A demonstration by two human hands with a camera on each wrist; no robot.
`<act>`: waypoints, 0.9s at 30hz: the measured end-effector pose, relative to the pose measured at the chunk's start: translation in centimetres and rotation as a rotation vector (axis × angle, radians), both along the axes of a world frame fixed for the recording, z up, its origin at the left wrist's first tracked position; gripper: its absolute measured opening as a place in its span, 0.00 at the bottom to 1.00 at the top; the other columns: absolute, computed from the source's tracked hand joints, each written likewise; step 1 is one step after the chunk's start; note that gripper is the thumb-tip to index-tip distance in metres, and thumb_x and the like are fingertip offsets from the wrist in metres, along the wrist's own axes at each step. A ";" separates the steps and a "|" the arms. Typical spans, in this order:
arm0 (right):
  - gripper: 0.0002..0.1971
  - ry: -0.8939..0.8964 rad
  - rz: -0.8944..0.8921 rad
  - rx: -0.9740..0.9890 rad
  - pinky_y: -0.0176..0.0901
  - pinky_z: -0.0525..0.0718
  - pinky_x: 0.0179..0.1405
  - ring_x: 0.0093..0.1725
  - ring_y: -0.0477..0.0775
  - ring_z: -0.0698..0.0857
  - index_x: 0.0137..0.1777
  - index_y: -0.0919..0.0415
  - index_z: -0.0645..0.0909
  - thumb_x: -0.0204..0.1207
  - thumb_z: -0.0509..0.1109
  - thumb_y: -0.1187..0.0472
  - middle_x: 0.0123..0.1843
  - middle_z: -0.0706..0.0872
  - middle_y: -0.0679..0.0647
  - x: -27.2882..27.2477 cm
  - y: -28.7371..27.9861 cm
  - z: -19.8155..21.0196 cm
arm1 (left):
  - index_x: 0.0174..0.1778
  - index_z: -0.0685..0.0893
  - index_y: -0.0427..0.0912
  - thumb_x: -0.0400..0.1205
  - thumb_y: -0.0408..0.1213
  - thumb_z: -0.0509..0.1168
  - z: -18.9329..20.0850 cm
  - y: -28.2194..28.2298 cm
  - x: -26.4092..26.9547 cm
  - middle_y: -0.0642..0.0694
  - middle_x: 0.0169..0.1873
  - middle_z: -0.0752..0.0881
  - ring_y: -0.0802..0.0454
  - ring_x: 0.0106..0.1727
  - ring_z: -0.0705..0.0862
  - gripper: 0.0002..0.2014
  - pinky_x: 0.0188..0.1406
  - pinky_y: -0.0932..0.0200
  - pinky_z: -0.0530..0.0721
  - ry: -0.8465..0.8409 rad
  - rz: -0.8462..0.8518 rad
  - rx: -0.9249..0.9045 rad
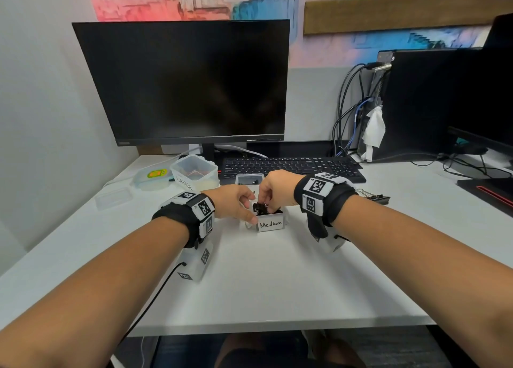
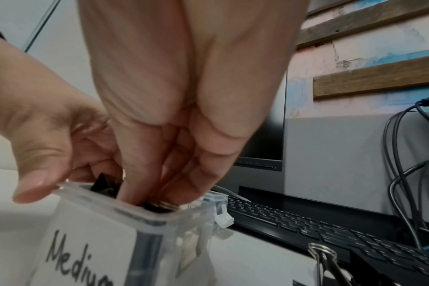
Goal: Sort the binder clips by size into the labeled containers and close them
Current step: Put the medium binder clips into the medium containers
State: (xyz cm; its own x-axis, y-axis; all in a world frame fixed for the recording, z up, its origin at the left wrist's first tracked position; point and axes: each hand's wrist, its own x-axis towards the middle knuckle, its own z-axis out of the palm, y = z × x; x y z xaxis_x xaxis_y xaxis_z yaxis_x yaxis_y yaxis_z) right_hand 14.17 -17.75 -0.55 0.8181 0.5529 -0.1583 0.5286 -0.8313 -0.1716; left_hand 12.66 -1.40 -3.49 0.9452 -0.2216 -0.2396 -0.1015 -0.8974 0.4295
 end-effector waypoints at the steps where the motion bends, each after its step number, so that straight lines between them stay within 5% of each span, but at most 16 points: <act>1: 0.17 0.013 0.001 0.009 0.40 0.84 0.54 0.47 0.46 0.81 0.61 0.57 0.86 0.72 0.77 0.65 0.56 0.89 0.52 0.1 -0.1 0.0 | 0.72 0.73 0.48 0.72 0.50 0.77 0.0 0.0 0.0 0.56 0.54 0.80 0.54 0.57 0.82 0.34 0.65 0.59 0.78 0.001 -0.003 0.003; 3: 0.15 0.040 0.014 0.034 0.37 0.81 0.49 0.46 0.46 0.81 0.59 0.57 0.87 0.73 0.76 0.65 0.56 0.89 0.52 0.3 -0.2 -0.2 | 0.73 0.73 0.48 0.72 0.49 0.76 0.1 -0.1 -0.1 0.55 0.54 0.80 0.54 0.57 0.82 0.34 0.63 0.61 0.78 -0.002 -0.007 0.009; 8: 0.13 0.136 0.011 0.075 0.43 0.86 0.55 0.44 0.49 0.83 0.57 0.56 0.89 0.74 0.73 0.67 0.54 0.90 0.56 0.5 -0.5 -0.2 | 0.73 0.73 0.48 0.72 0.49 0.76 0.2 -0.1 -0.2 0.56 0.55 0.80 0.55 0.58 0.81 0.34 0.62 0.62 0.77 -0.021 -0.005 0.019; 15: 0.13 0.058 0.017 0.028 0.39 0.83 0.52 0.45 0.45 0.82 0.55 0.53 0.89 0.73 0.73 0.66 0.47 0.87 0.48 0.2 -0.1 -0.5 | 0.73 0.73 0.48 0.72 0.49 0.76 0.2 -0.3 -0.2 0.56 0.55 0.80 0.55 0.57 0.82 0.34 0.65 0.59 0.79 -0.020 -0.004 0.022; 22: 0.13 0.133 -0.045 0.132 0.32 0.83 0.39 0.36 0.43 0.83 0.55 0.57 0.89 0.75 0.70 0.70 0.46 0.90 0.53 0.6 -1.3 0.1 | 0.74 0.72 0.49 0.72 0.51 0.76 0.3 -0.3 -0.3 0.56 0.56 0.79 0.54 0.60 0.81 0.35 0.68 0.56 0.78 -0.013 -0.005 0.044; 27: 0.14 0.077 -0.021 0.082 0.33 0.77 0.52 0.49 0.44 0.81 0.59 0.59 0.88 0.78 0.68 0.69 0.53 0.87 0.48 0.2 -1.7 0.1 | 0.75 0.71 0.50 0.73 0.51 0.75 0.3 -0.5 -0.5 0.57 0.56 0.80 0.54 0.60 0.82 0.35 0.67 0.55 0.78 0.000 0.004 0.046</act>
State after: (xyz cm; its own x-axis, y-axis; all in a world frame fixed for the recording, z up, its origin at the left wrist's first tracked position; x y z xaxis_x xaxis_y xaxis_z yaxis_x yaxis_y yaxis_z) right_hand 14.32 -19.44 -0.48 0.8169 0.5495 -0.1756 0.4940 -0.8235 -0.2789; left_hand 12.13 -1.93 -3.19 0.9461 -0.2066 -0.2493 -0.0979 -0.9165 0.3879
